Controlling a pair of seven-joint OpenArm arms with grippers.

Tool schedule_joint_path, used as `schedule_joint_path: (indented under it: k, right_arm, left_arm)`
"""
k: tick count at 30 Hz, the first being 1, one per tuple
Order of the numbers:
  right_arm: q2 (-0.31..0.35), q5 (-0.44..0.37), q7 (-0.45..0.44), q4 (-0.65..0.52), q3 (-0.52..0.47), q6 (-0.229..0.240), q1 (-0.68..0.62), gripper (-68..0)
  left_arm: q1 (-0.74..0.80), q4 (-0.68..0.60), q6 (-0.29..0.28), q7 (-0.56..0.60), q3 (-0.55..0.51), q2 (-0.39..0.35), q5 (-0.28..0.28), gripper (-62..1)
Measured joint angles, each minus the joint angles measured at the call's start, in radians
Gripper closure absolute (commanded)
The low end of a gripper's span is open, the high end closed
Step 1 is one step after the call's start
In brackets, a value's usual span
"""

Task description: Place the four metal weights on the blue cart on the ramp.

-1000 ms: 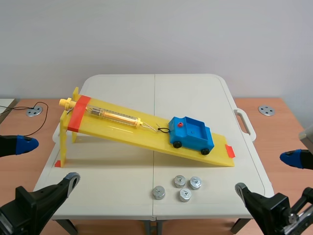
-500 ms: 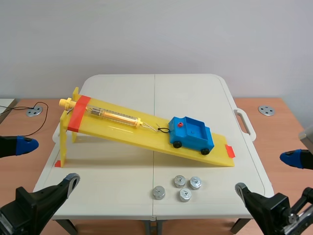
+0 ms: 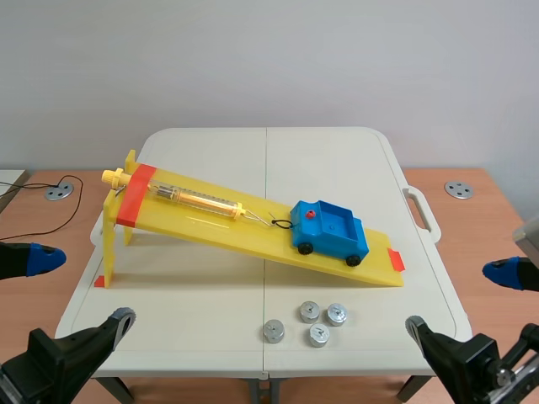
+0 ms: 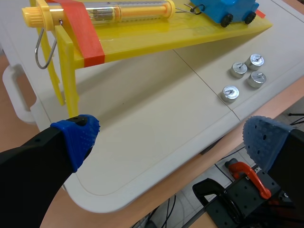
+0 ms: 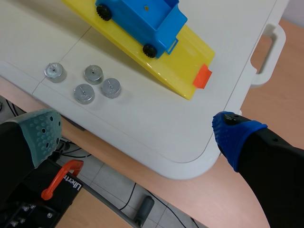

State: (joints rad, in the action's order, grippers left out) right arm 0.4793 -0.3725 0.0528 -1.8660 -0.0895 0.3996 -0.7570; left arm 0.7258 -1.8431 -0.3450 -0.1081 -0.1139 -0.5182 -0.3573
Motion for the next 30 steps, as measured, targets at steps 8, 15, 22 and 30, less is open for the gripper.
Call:
schedule_joint_path:
  k: [8, 15, 22, 30]
  right_arm:
    - [-0.005, 0.0, 0.046, 0.0, 0.0, 0.0, 0.023, -65.9]
    - [-0.014, 0.0, 0.134, 0.0, 0.0, 0.005, 0.089, -65.8]
    - [-0.042, 0.0, 0.192, 0.0, 0.086, 0.004, 0.173, -65.9]
    - [-0.117, 0.033, 0.212, 0.016, 0.222, 0.004, 0.244, -61.8]
  left_arm:
    - [0.0, 0.0, 0.0, -0.016, 0.0, 0.0, 0.0, -29.0]
    - [0.0, 0.0, 0.0, -0.02, 0.0, 0.02, 0.0, -13.9]
    - [-0.001, 0.0, 0.0, -0.043, 0.0, 0.089, 0.0, -3.9]
    - [0.0, 0.0, 0.0, -0.097, 0.0, 0.138, 0.009, -2.9]
